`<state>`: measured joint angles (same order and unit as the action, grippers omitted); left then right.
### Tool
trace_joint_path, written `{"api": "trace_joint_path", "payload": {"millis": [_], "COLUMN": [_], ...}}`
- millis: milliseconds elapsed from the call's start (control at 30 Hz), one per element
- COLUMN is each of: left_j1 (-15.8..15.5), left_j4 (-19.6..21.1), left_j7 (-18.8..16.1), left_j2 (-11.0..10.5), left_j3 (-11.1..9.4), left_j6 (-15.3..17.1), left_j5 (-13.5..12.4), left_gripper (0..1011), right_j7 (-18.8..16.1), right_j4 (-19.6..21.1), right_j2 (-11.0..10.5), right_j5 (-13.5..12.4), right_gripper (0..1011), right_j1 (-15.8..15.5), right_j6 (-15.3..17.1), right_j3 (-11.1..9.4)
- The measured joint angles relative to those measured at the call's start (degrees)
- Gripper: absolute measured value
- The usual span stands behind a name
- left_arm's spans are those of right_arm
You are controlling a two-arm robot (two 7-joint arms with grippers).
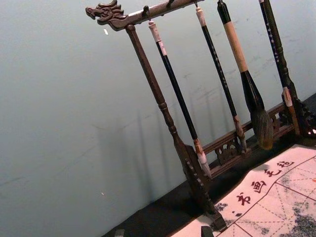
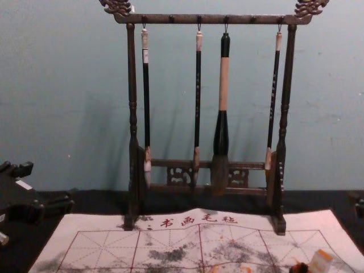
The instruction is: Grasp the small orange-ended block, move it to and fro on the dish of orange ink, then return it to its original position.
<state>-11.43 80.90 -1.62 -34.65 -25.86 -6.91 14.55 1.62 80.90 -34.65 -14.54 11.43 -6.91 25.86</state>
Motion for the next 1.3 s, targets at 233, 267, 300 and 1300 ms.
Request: {"api": "trace_joint_path", "payload": {"millis": [233, 267, 300, 1300], "left_j1": [0.0, 0.0, 0.0, 0.0], "left_j4": [0.0, 0.0, 0.0, 0.0], "left_j7": [0.0, 0.0, 0.0, 0.0], "left_j2": [0.0, 0.0, 0.0, 0.0], "left_j3": [0.0, 0.0, 0.0, 0.0], "left_j6": [0.0, 0.0, 0.0, 0.0], "left_j5": [0.0, 0.0, 0.0, 0.0], "left_gripper": [1001, 1001, 1001, 1001], "right_j7": [0.0, 0.0, 0.0, 0.0], "right_j4": [0.0, 0.0, 0.0, 0.0], "right_j2": [0.0, 0.0, 0.0, 0.0], "right_j5": [0.0, 0.0, 0.0, 0.0], "right_gripper": [1000, 1000, 1000, 1000], "right_j1": [0.0, 0.0, 0.0, 0.0], "right_j6": [0.0, 0.0, 0.0, 0.0], "right_j3": [0.0, 0.0, 0.0, 0.0]}}
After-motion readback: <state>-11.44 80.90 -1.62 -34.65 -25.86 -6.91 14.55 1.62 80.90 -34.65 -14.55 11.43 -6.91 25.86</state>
